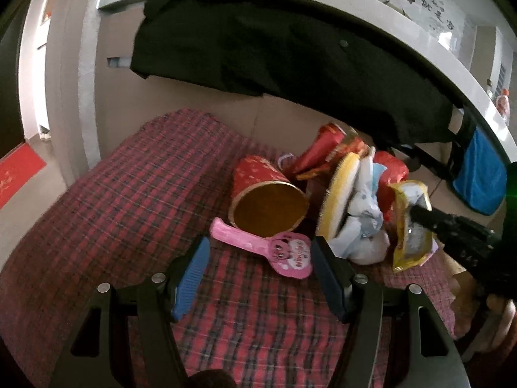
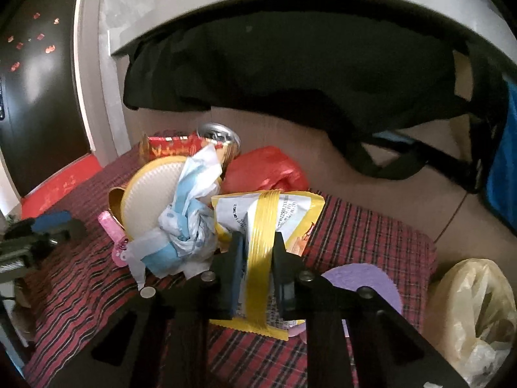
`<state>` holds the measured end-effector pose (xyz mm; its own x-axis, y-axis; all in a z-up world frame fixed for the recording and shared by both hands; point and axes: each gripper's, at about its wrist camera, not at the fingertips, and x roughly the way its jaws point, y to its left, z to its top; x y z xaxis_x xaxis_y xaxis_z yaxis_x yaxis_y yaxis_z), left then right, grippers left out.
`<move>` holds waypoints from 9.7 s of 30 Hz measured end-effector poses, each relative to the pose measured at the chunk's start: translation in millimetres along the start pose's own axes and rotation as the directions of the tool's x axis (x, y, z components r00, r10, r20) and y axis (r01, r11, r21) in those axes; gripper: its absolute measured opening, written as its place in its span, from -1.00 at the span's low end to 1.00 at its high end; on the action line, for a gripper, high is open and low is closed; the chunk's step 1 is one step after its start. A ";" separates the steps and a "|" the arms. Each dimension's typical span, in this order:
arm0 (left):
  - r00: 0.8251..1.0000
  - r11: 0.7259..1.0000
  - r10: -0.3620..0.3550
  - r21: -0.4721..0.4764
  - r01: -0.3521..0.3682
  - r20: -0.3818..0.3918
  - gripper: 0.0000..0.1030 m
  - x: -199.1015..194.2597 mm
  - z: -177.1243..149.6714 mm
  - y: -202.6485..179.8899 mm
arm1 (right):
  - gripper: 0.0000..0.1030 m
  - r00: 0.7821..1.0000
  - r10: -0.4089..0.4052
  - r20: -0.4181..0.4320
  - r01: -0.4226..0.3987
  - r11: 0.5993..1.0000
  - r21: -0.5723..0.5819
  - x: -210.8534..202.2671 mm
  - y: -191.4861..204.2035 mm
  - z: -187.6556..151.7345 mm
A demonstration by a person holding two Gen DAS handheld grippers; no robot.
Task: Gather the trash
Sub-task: 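Reach the right tool to the yellow-taped snack bag and grasp it, then grasp the red paper cup with the left tool while the right tool holds the snack bag, then carry the red cup and snack bag over the beige bin with both tools, then open both tools to drop the cup and snack bag into the bin, then grasp the pink sponge with the right tool, then grasp the yellow-rimmed round scrubber with the left tool while the right tool holds the sponge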
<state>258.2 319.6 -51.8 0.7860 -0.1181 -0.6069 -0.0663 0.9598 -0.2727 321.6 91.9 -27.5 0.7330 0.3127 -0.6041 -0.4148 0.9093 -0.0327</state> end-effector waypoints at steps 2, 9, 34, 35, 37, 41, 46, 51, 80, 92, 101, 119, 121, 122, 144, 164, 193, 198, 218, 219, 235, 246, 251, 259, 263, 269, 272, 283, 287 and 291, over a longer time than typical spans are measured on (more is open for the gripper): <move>1.000 1.000 -0.020 0.001 0.020 -0.006 0.27 3.1 -0.6 -9.1 | -0.72 1.000 0.006 0.015 -0.006 1.000 0.009 -10.9 -6.8 -0.9; 0.998 0.998 -0.068 0.012 0.068 0.003 0.27 15.3 4.2 -44.6 | -0.72 0.997 -0.039 0.074 0.035 0.997 0.064 -46.5 -45.0 -16.6; 0.986 0.992 -0.098 -0.091 0.087 -0.133 -0.11 48.3 17.8 -49.2 | -0.72 0.998 0.060 0.033 -0.065 0.985 0.161 -52.2 -69.3 -72.8; 0.988 0.993 -0.098 -0.082 0.088 -0.122 -0.11 41.2 15.3 -45.8 | -0.72 0.997 0.064 0.031 -0.068 0.985 0.160 -51.4 -68.2 -72.7; 0.996 0.998 -0.047 -0.037 0.045 -0.075 -0.11 26.0 11.2 -38.3 | -0.72 0.997 0.070 0.025 -0.073 0.986 0.152 -50.4 -64.8 -73.2; 0.994 0.994 0.105 0.042 -0.106 0.027 -0.10 11.4 12.4 -23.3 | -0.72 0.997 0.081 0.011 -0.082 0.987 0.137 -47.5 -56.3 -72.9; 0.991 0.989 0.134 0.056 -0.133 -0.014 0.17 44.4 30.8 8.5 | -0.72 0.995 0.098 -0.003 -0.097 0.986 0.135 -42.4 -46.6 -72.1; 0.987 0.993 0.116 0.005 -0.116 -0.109 -0.36 83.9 44.3 23.6 | -0.72 0.996 0.082 -0.018 -0.080 0.991 0.104 -39.2 -36.5 -69.1; 0.976 0.984 0.064 0.151 -0.097 0.206 -0.92 -79.8 10.8 -108.5 | -0.75 0.985 -0.008 0.173 0.004 1.000 0.027 -115.0 -44.1 -19.3; 0.984 0.973 -0.075 0.227 0.037 0.163 -0.92 -51.3 15.4 -211.0 | -0.75 0.956 -0.157 0.248 0.131 0.984 0.118 -163.4 -132.8 -28.6; 0.964 0.901 -0.265 0.365 0.234 0.036 -0.92 5.5 0.6 -348.5 | -0.74 0.920 -0.339 0.195 0.302 0.933 0.195 -194.3 -232.3 -59.1; 0.962 0.876 -0.245 0.396 0.274 -0.122 -0.92 90.9 -49.6 -427.0 | -0.74 0.931 -0.351 0.101 0.302 0.895 0.328 -172.1 -325.2 -109.3; 0.963 0.878 -0.237 0.396 0.268 -0.126 -0.92 94.0 -51.0 -427.1 | -0.74 0.938 -0.334 0.095 0.286 0.897 0.337 -166.2 -326.3 -110.4; 0.964 0.879 -0.234 0.396 0.266 -0.129 -0.92 95.8 -51.5 -426.7 | -0.74 0.941 -0.327 0.091 0.279 0.898 0.340 -163.1 -326.7 -111.3; 0.966 0.897 -0.210 0.365 0.251 -0.150 -0.92 115.5 -50.4 -411.5 | -0.73 0.959 -0.277 0.067 0.236 0.902 0.361 -137.5 -327.9 -115.1; 0.935 0.893 -0.329 0.279 0.353 -0.129 -0.34 91.3 -26.6 -383.9 | -0.36 0.946 -0.313 0.081 0.269 0.900 0.343 -144.3 -309.9 -110.8; 0.997 0.992 -0.069 0.104 0.066 0.024 -0.34 -6.2 -7.2 -113.0 | -0.36 0.993 -0.095 0.070 0.084 0.985 0.150 -105.6 -138.9 -63.8; 0.999 0.998 -0.030 0.048 0.029 0.014 -0.34 -14.9 -13.2 -65.2 | -0.36 1.000 0.004 -0.002 -0.003 0.984 0.179 -69.1 -117.2 -67.2; 0.998 0.992 -0.059 -0.113 0.058 -0.001 -0.34 -1.6 -23.5 -3.6 | -0.35 0.997 0.072 -0.040 -0.070 0.996 0.046 -41.0 -39.1 -47.0; 0.998 0.991 -0.064 -0.115 0.064 0.000 -0.34 -0.9 -23.5 -5.0 | -0.36 0.996 0.071 -0.044 -0.070 0.997 0.025 -40.4 -33.0 -46.3; 0.995 0.990 -0.100 -0.095 0.100 0.005 -0.32 5.0 -30.8 -18.5 | -0.28 0.997 -0.051 -0.060 0.052 0.999 0.009 -33.9 -26.6 -46.9; 0.993 0.993 -0.110 -0.046 0.109 -0.029 -0.28 0.0 -26.8 -12.0 | -0.46 0.995 0.037 -0.094 -0.027 0.993 0.114 -23.6 -43.9 -59.2; 0.985 0.986 -0.165 0.025 0.166 -0.054 -0.18 5.0 -11.3 -13.7 | -0.46 0.997 0.045 -0.069 -0.036 0.992 0.123 -38.8 -49.9 -58.9; 0.986 0.987 -0.157 0.015 0.158 -0.055 -0.18 25.1 35.8 -29.1 | -0.46 0.996 0.048 -0.072 -0.037 0.988 0.149 -43.6 -58.3 -67.2; 0.982 0.986 -0.166 -0.048 0.162 -0.094 -0.18 52.4 47.6 -32.7 | -0.46 0.995 0.069 -0.077 -0.056 0.985 0.162 -42.9 -61.8 -71.6; 0.979 0.983 -0.160 -0.114 0.146 -0.126 -0.40 72.0 47.6 -35.7 | -0.46 0.993 0.081 -0.085 -0.067 0.986 0.156 -45.0 -60.9 -77.9; 0.980 0.986 -0.144 -0.106 0.130 -0.135 -0.64 67.9 45.4 -43.4 | -0.46 0.994 0.072 -0.079 -0.060 0.988 0.143 -48.7 -60.4 -80.5; 0.997 0.997 -0.072 0.035 0.071 0.000 -0.72 -8.7 39.7 -94.9 | -0.46 0.997 0.076 -0.020 -0.072 0.987 0.145 -76.7 -67.5 -71.7; 0.995 0.993 -0.037 0.111 0.027 0.091 -0.72 -42.1 35.1 -118.2 | -0.46 0.997 0.074 0.001 -0.074 0.987 0.143 -88.1 -71.2 -65.6; 0.986 0.991 -0.026 0.134 0.004 0.163 -0.72 -67.4 29.6 -133.8 | -0.46 0.996 0.081 0.025 -0.084 0.984 0.159 -103.5 -77.9 -58.5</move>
<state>232.3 206.7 47.7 0.8772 -0.0999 -0.4696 0.0200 0.9849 -0.1722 246.6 -27.3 -9.1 0.7099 0.3924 -0.5849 -0.3840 0.9118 0.1457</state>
